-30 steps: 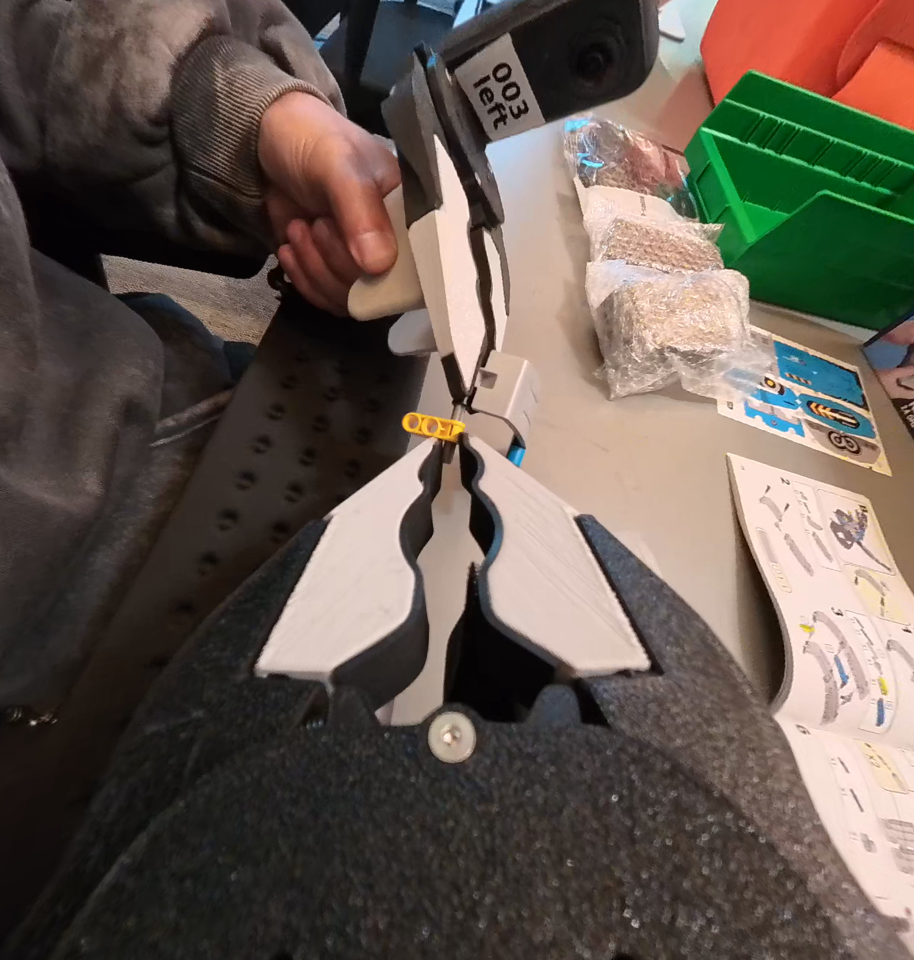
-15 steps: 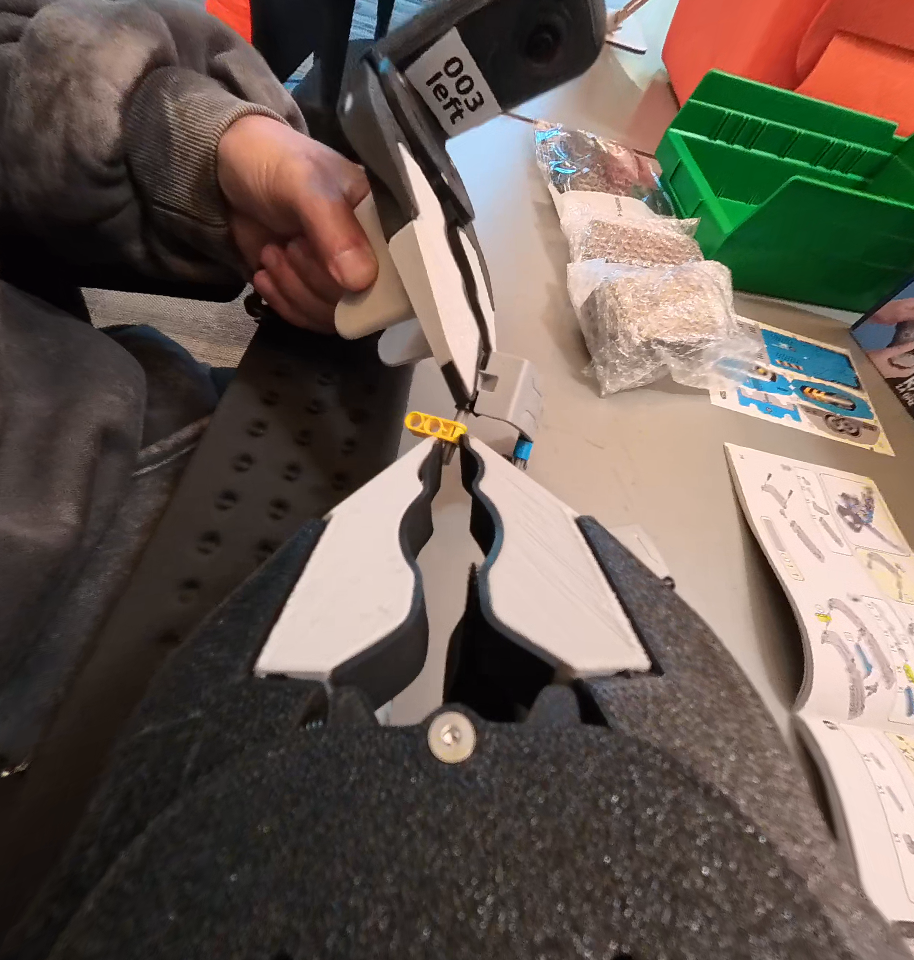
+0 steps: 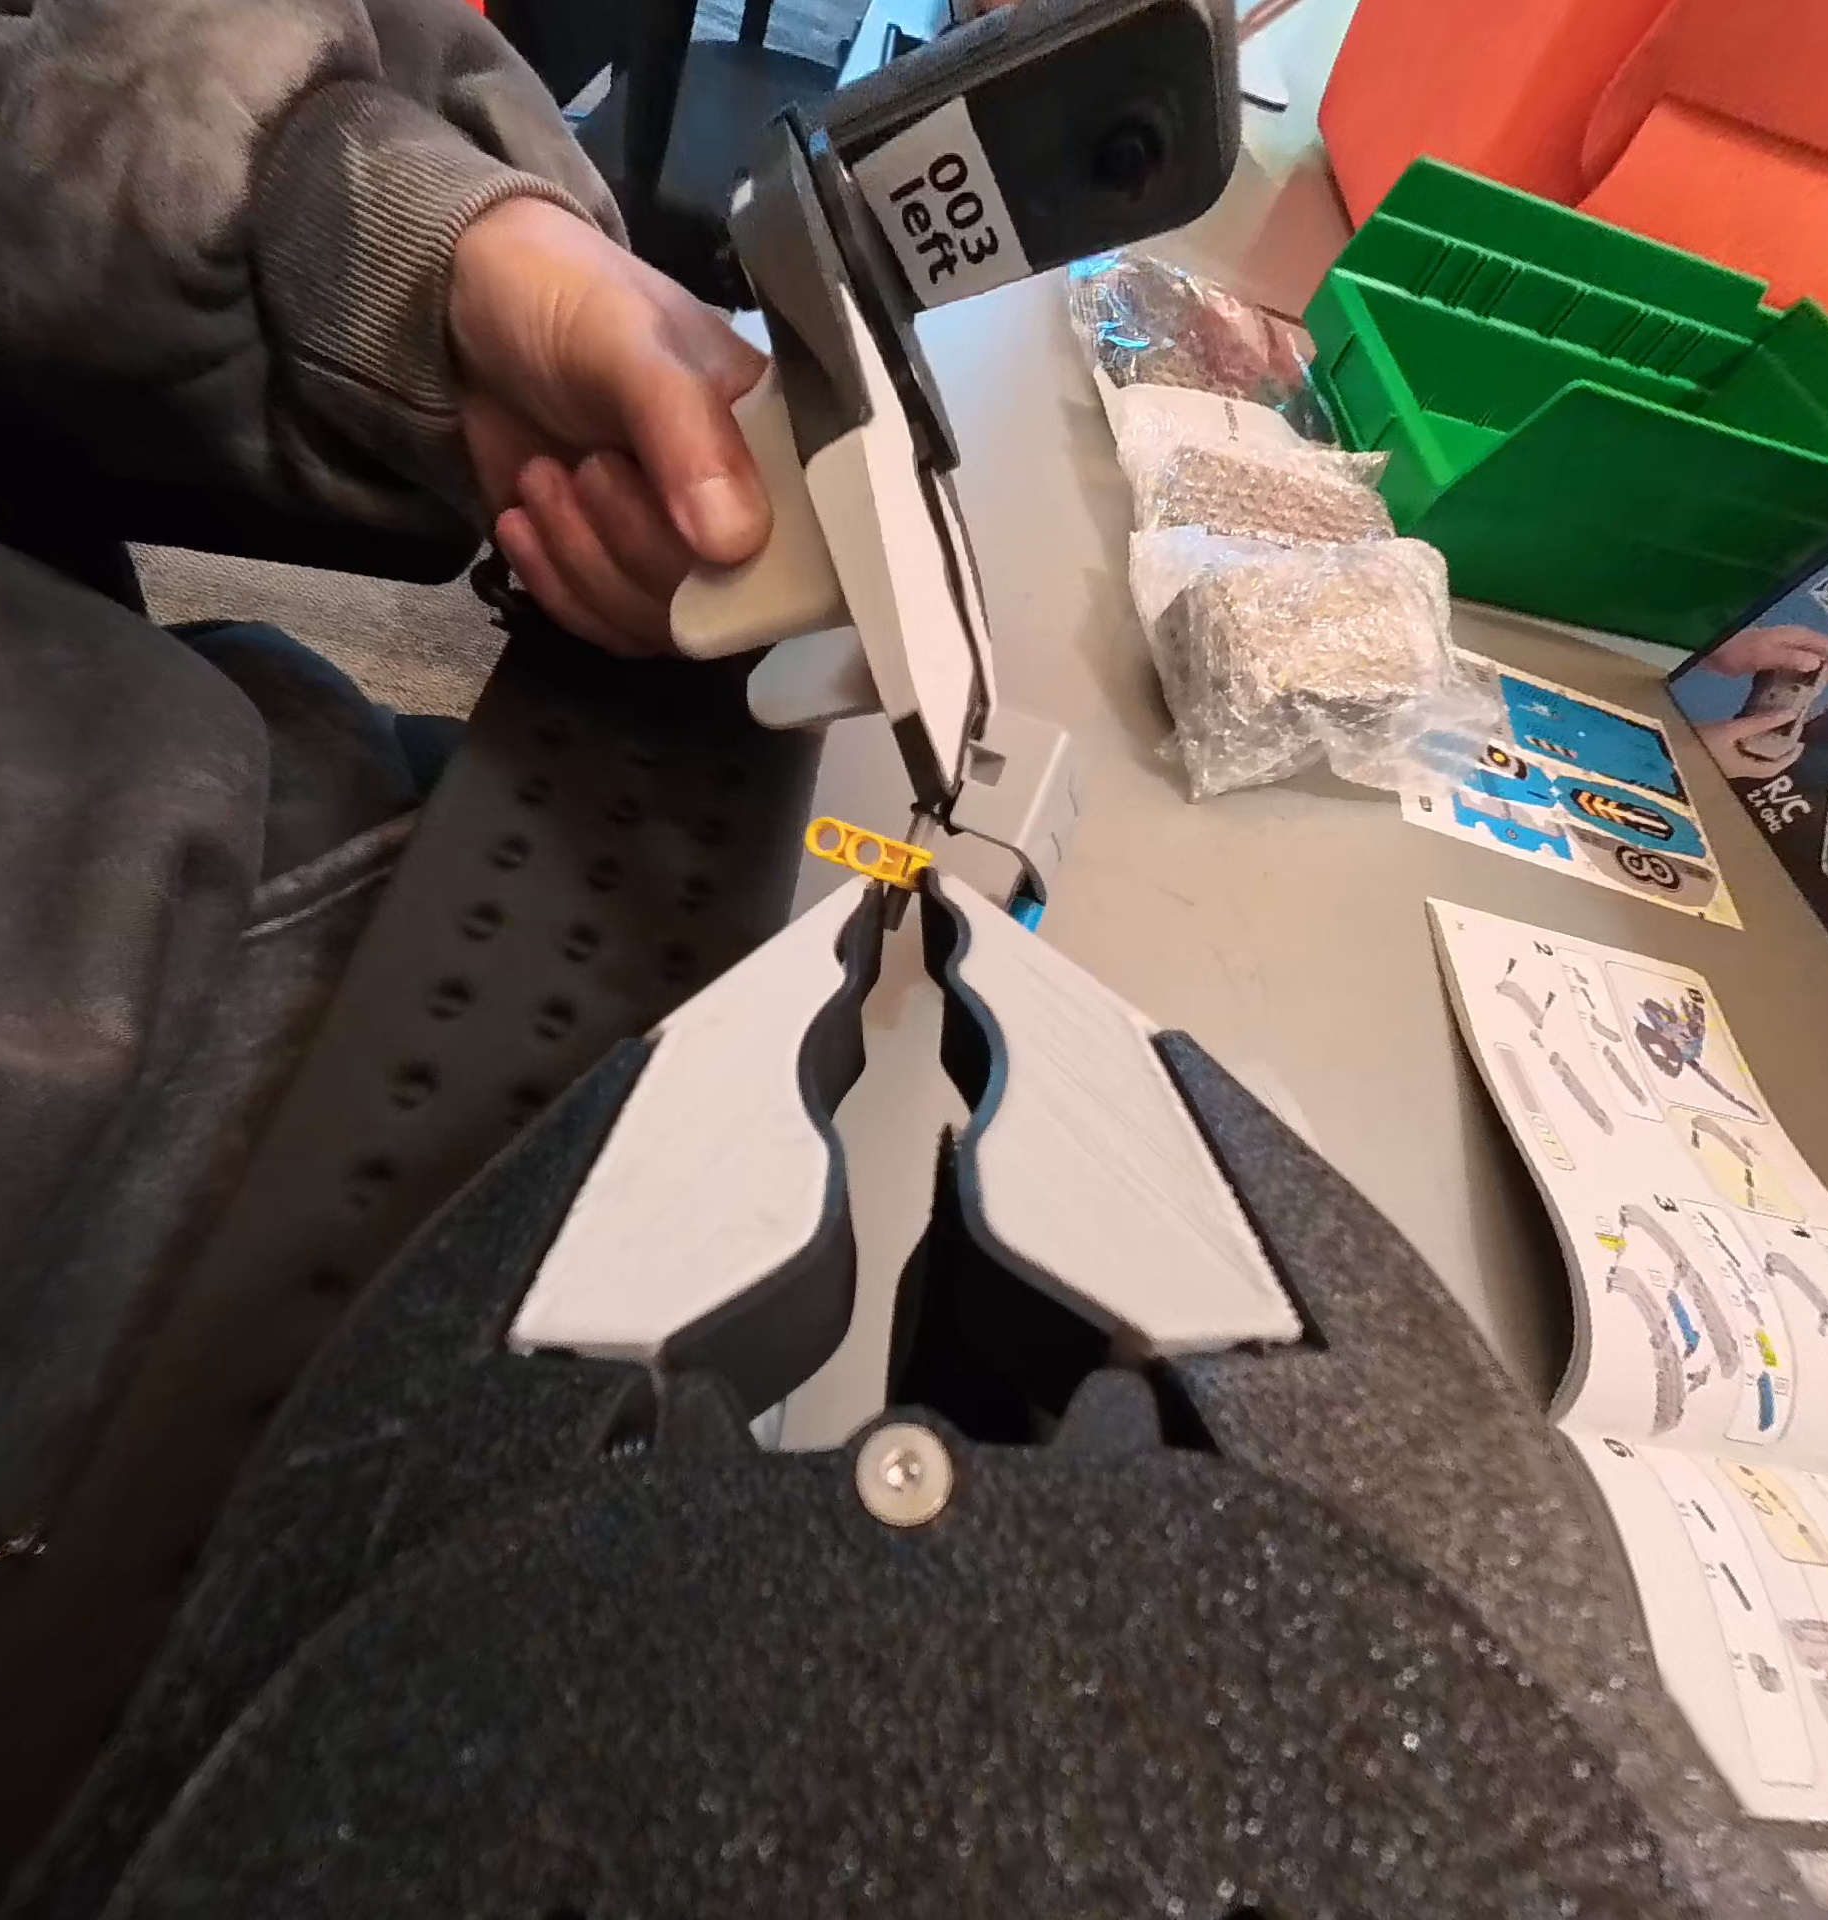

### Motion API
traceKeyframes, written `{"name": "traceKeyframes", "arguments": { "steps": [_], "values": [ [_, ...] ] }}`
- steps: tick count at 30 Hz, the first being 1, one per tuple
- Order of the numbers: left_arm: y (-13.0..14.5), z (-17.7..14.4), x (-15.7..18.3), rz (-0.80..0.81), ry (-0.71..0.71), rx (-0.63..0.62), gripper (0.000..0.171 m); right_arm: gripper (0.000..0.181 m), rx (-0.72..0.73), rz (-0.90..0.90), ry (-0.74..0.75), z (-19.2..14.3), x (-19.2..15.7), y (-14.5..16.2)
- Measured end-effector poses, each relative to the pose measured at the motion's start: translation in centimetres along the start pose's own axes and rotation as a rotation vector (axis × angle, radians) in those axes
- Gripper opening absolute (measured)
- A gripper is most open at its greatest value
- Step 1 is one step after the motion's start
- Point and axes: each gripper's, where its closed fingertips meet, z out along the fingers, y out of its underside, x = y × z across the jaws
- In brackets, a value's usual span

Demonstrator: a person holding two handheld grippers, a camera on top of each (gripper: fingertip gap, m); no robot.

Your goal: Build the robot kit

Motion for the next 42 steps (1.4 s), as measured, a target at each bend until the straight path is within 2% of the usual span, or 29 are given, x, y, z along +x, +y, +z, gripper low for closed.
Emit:
{"name": "traceKeyframes", "arguments": {
  "steps": [7,12,15,21,25,27,29,35,36,39,42],
  "values": [
    [0.8,0.3,-0.4,0.013,-0.03,-0.063,0.005,0.005,-0.087,-0.098,0.032,0.2,-0.3,0.8],
    [0.8,0.5,-1.1,0.054,-0.106,-0.068,0.005,0.005,-0.185,-0.119,0.056,0.3,-0.2,1.4],
    [0.2,0.5,-1.1,0.083,-0.121,-0.029,0.005,0.006,-0.128,-0.038,0.04,0.1,0.1,1.0],
    [-0.6,0.0,-0.7,0.037,-0.07,0.024,0.005,0.006,0.002,0.097,-0.021,-0.2,0.2,0.1],
    [-1.3,-0.6,-0.8,-0.003,-0.052,0.07,0.005,0.005,-0.083,0.035,0.017,-0.3,0.4,1.3],
    [-1.3,-0.8,-0.8,0.002,-0.058,0.075,0.005,0.005,-0.161,0.065,-0.076,-0.8,-1.0,2.4],
    [-1.0,-0.8,-0.6,0.003,-0.049,0.06,0.006,0.005,-0.217,0.174,-0.334,-2.2,-4.9,3.2],
    [-0.1,-0.2,-0.7,0.049,-0.086,0.009,0.005,0.006,-0.352,0.064,-0.336,-1.4,-6.8,6.6],
    [-0.1,-0.1,-0.7,0.053,-0.085,0.006,0.005,0.006,-0.333,0.066,-0.327,-1.4,-6.8,6.4],
    [-0.2,-0.3,-0.6,0.046,-0.074,0.02,0.005,0.032,-0.295,0.174,-0.301,-1.8,-6.3,5.9],
    [-0.4,-0.6,-0.5,0.024,-0.051,0.035,0.005,0.033,-0.21,0.318,-0.27,-2.6,-6.0,4.8]
  ]
}}
